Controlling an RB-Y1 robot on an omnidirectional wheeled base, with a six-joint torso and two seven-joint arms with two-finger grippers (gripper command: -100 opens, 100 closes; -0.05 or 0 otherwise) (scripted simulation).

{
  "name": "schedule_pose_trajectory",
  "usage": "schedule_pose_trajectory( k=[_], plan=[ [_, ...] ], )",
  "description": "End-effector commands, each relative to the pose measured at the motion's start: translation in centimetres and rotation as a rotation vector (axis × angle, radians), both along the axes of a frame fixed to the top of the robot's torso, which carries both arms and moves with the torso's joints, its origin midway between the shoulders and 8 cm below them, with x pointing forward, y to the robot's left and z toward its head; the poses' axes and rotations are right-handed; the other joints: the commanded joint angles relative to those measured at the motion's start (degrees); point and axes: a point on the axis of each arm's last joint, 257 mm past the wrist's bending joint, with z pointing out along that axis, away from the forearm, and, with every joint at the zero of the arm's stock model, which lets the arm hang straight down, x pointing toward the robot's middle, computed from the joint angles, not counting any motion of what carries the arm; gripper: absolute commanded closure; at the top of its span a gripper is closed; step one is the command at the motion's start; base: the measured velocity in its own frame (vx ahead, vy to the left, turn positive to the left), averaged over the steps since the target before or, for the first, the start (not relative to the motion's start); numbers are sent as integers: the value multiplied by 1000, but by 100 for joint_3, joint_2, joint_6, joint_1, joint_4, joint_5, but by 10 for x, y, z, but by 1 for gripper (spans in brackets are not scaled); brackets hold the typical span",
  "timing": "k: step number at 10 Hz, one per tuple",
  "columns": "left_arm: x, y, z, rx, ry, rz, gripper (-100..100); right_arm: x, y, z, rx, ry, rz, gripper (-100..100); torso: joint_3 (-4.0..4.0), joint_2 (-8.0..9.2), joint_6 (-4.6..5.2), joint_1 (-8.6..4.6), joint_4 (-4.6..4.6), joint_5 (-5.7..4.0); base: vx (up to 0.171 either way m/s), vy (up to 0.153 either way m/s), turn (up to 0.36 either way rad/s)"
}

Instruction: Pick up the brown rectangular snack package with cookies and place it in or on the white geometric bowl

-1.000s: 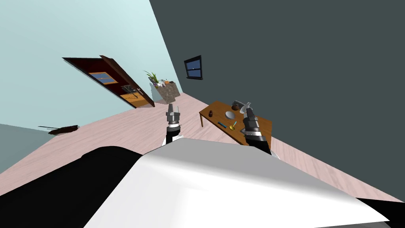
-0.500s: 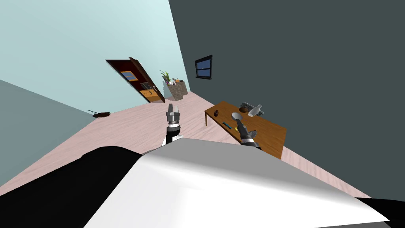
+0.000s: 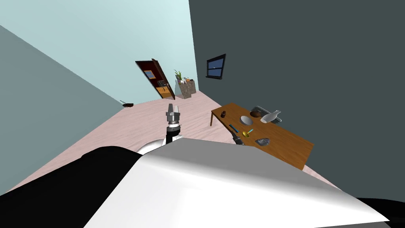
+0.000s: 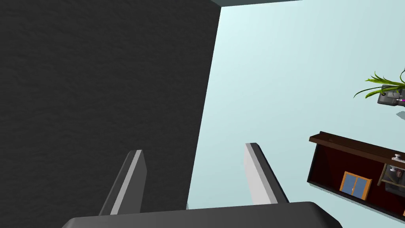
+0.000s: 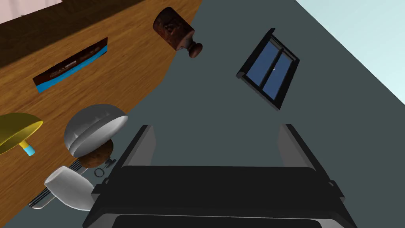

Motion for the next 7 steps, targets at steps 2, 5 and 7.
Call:
schedule_pose_trajectory(
  k=[2, 5, 7],
  plan=[
    [0, 0, 0, 0, 0, 0, 0, -41, -9, -50, -72, 162, 28, -100, -3, -4, 7, -5, -1, 0, 6, 15, 200],
    [0, 0, 0, 0, 0, 0, 0, -101, -17, -107, -153, 349, 73, -100, -13, -23, 1, -4, -4, 0, 40, 18, 359],
    [0, 0, 0, 0, 0, 0, 0, -170, -29, -153, -231, 529, 126, -100, -13, -23, 3, -7, -5, 0, 55, 11, 344]
  ],
)
